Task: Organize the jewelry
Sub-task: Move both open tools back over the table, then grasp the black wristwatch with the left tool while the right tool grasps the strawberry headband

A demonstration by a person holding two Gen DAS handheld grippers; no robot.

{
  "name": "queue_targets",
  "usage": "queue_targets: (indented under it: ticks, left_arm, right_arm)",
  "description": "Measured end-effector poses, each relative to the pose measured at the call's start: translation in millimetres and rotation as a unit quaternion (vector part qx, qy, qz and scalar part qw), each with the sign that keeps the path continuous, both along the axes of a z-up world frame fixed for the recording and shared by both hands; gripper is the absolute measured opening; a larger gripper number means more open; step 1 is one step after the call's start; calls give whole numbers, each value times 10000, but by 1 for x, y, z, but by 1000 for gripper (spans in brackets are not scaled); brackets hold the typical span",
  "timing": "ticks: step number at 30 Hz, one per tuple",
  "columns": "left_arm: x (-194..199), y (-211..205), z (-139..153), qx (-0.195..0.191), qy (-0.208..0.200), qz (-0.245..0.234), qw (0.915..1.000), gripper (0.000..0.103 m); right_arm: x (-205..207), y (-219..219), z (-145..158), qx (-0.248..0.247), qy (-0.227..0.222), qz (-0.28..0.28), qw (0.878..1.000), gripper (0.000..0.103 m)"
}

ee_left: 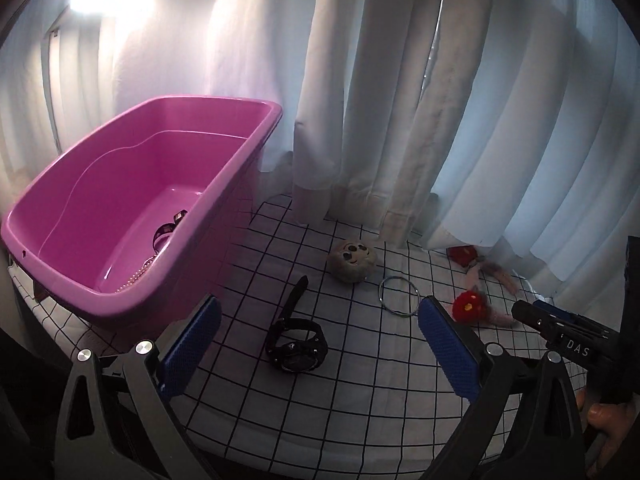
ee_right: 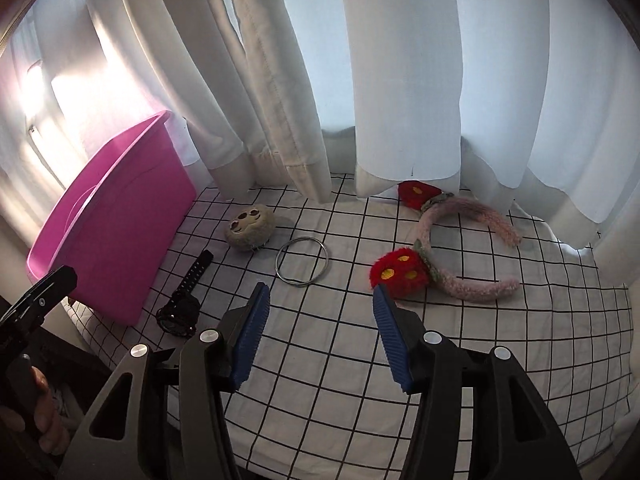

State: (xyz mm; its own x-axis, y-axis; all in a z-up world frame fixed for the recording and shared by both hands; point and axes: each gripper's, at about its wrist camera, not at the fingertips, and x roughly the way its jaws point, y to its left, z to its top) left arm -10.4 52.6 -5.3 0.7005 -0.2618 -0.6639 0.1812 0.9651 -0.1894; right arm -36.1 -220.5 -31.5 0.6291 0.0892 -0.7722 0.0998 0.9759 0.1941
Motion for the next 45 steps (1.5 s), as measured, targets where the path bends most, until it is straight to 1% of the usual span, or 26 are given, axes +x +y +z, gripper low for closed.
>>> queue_targets:
  ticks: [3, 5, 10, 13, 18, 21, 24, 26, 34, 38, 40, 43, 45]
  left_arm:
    - [5, -18, -21, 63, 159, -52, 9998, 97]
    - [11, -26, -37, 170, 260, 3, 9995, 97]
    - [35, -31, -79, 505, 650, 362, 9959, 97]
    - [47, -31, -97, 637, 880, 551, 9926, 97]
    - [59, -33, -109, 910, 996, 747, 9880, 97]
    - [67, -31, -117, 896, 1138, 824, 9860, 97]
    - [72, -31, -122, 964, 1159, 897, 9845, 97]
    - [73, -30, -125, 1001, 1192, 911, 9836, 97]
    - [78, -30, -142, 1001, 1342, 938, 9814, 97]
    - [79, -33, -148, 1022, 1366, 928, 9810, 97]
    - [81, -35, -152, 1053, 1387, 923, 9804, 97]
    - [83, -37, -155, 1071, 1410, 932, 9798, 97]
    - [83, -36, -157, 1059, 1426, 947, 9795, 97]
  right_arm:
    - [-1, -9, -14, -52, 99, 39, 9999, 53]
    - [-1, -17, -23, -52, 157, 29, 9999, 53]
    - [4, -35, -44, -110, 326, 49, 9994, 54]
    - [11, -45, -54, -122, 399, 68, 9991, 60]
    - [22, -57, -69, -180, 524, 79, 9984, 61]
    - [29, -60, -81, -297, 641, 138, 9974, 61]
    - [34, -62, -89, -296, 671, 234, 9970, 61]
    - [36, -65, -93, -276, 671, 270, 9970, 61]
    - [56, -67, -103, -526, 721, 532, 9946, 61]
    - [68, -71, -108, -672, 824, 765, 9914, 61]
    - [73, -71, -111, -702, 886, 980, 9887, 61]
    - [76, -71, -112, -911, 940, 1374, 9818, 61]
    - [75, -74, -112, -951, 964, 1606, 9777, 61]
